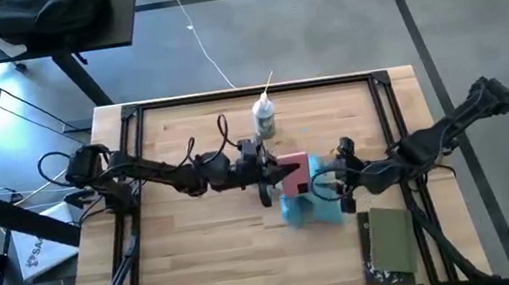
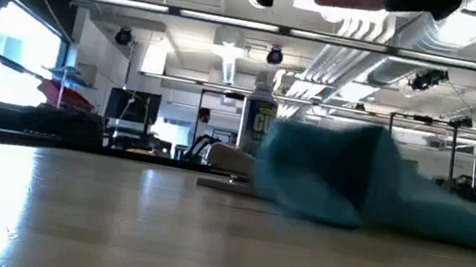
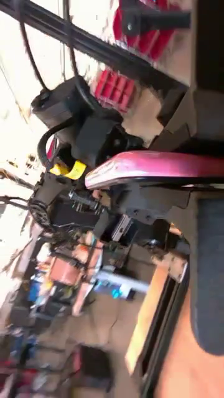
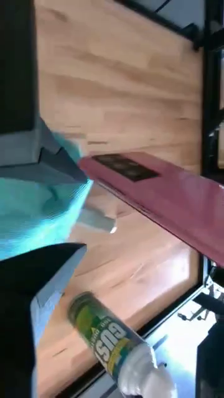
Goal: Apply microfiber cloth
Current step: Wipe the pink phone with the blue microfiber cloth
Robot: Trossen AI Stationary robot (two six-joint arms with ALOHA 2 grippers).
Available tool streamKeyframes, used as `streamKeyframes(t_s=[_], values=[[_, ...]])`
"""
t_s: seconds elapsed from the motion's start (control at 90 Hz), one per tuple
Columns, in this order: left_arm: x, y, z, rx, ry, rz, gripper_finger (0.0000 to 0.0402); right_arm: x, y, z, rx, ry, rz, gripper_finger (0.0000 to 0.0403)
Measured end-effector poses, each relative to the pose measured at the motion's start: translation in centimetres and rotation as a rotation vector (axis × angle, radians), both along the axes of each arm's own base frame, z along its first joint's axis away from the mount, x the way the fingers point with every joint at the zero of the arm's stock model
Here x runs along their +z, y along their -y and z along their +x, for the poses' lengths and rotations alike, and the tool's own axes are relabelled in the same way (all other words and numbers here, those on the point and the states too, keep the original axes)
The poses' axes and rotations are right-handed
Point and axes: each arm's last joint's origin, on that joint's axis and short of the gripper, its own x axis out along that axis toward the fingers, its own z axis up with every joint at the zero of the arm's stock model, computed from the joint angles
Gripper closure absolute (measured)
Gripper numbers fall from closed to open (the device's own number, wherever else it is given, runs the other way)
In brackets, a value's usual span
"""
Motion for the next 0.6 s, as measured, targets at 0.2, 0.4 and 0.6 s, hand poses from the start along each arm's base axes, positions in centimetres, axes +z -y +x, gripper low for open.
streamKeyframes(t_s=[0.2, 0.4, 0.6], values=[[0.2, 0.6, -0.1, 0.034, 0.013, 0.094, 0.0389, 1.1, -0.4, 0.7, 0.029, 0.126, 0.016, 0.0246], [0.6, 1.3, -0.3, 0.006, 0.050, 0.152, 0.0389, 1.8, 0.0, 2.0, 0.078, 0.206, 0.053, 0.0265], [1.0, 2.2, -0.6, -0.006, 0.102, 0.219, 0.0390, 0.9, 0.6, 3.6, 0.132, 0.175, 0.097, 0.0306]])
